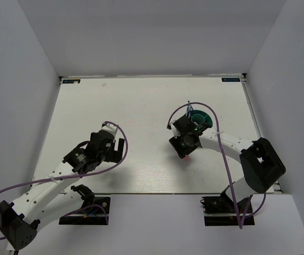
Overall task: Sort the stationery into containers
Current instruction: Pick up the pen from the center of the board.
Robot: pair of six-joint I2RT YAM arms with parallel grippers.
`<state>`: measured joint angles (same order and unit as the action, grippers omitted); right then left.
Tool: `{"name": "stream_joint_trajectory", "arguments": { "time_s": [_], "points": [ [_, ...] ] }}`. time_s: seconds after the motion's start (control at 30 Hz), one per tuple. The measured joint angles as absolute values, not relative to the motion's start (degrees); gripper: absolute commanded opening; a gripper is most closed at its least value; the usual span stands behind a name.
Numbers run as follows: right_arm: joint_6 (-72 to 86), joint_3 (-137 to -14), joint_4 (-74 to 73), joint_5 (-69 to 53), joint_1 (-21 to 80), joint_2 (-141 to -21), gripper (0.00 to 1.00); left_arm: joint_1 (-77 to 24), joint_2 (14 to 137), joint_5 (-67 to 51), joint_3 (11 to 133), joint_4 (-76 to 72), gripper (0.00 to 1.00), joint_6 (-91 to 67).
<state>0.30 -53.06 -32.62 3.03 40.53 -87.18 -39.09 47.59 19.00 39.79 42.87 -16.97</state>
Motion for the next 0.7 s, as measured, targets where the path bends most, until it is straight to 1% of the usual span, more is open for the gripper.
{"name": "stream_joint_trajectory", "arguments": {
  "time_s": [0.23,0.27,0.57,0.67,0.7],
  "points": [
    [0.7,-51.5,-28.4,7.7,40.5,-87.8,0.55,-39.1,47.4,19.0,39.8,42.9,0.99,-17.0],
    [0.8,-51.5,-27.9,8.0,40.5,-88.1,0.54,-39.1,47.4,19.0,39.8,42.9,0.99,-17.0],
    [1.4,-51.5,-26.4,8.4,40.5,-91.5,0.54,-39.1,47.4,19.0,39.8,42.9,0.99,-16.9],
    [1.4,-51.1,-25.8,8.2,40.5,-91.5,0.52,-39.1,47.3,19.0,39.8,42.9,0.99,-16.9],
    [1.4,-51.1,-25.6,8.0,40.5,-91.5,0.49,-39.1,47.3,19.0,39.8,42.9,0.99,-16.9]
  ]
}}
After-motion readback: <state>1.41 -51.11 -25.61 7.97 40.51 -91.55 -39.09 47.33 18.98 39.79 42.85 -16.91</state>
